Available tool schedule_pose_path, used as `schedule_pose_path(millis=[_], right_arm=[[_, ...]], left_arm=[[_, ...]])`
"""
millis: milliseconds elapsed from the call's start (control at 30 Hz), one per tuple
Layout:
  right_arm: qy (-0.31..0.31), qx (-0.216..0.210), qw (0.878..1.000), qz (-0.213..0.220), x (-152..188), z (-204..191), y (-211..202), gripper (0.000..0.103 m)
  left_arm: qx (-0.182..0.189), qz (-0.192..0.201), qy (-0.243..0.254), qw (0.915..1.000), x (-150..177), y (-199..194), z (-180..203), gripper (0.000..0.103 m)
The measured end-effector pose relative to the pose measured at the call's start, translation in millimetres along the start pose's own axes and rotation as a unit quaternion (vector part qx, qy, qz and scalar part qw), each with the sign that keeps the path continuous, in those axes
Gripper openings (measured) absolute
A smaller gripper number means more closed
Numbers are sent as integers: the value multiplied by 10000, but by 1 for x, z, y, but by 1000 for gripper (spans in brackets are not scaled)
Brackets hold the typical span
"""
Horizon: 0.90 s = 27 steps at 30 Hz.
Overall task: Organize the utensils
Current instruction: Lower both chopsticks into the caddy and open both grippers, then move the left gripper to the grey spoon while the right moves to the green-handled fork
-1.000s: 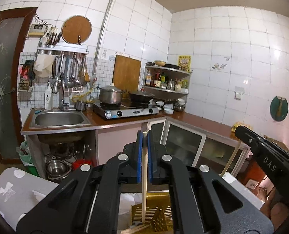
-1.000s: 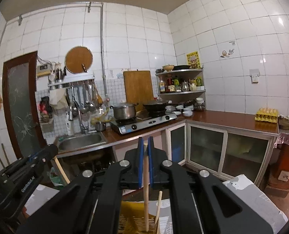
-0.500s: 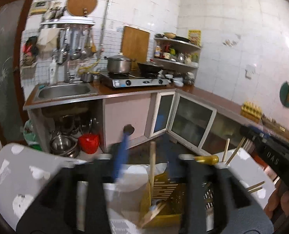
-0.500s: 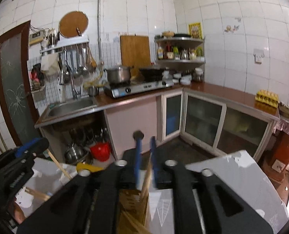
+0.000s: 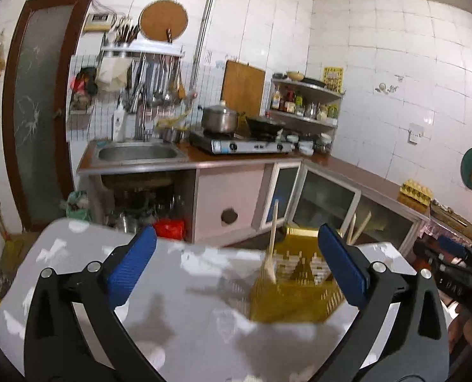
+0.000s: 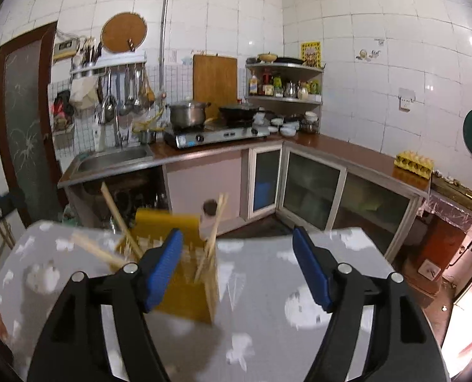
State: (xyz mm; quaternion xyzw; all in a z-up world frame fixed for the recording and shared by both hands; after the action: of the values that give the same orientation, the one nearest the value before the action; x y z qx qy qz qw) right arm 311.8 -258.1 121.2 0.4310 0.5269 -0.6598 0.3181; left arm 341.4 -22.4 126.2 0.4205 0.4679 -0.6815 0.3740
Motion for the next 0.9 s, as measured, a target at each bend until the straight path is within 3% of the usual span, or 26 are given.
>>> schedule_pose_path(millis=[267,500,600,900], right_arm=[[-129,19,9973,-723,101,2,-7,71],[93,17,9870,-1606,180,7,3,71],[68,19,9834,-1812,201,3,3,71],[-306,127,9720,-2326,229,-20,7,71]], left_arm=[[-474,-548,471,9963,80,-14,-16,98],[-266,-1504,312,9878,159,-9,-30,98],[-203,-1902,170,9814,189,-6,-33,98],[-322,-2174,6,9756,221,-7,-37,98]])
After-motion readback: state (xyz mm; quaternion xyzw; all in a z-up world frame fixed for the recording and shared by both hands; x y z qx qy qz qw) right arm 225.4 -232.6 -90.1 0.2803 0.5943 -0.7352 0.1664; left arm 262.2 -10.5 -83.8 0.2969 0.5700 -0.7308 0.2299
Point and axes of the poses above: each gripper's, at about its wrist camera, not at the fingertips, and y roughly the way its jaws point, z to its right, x to its underside, the point moved 8 cm from there along y, roughly the way its jaws point, and after that the axes turned 9 degrees about x, right-handed, at the moved point
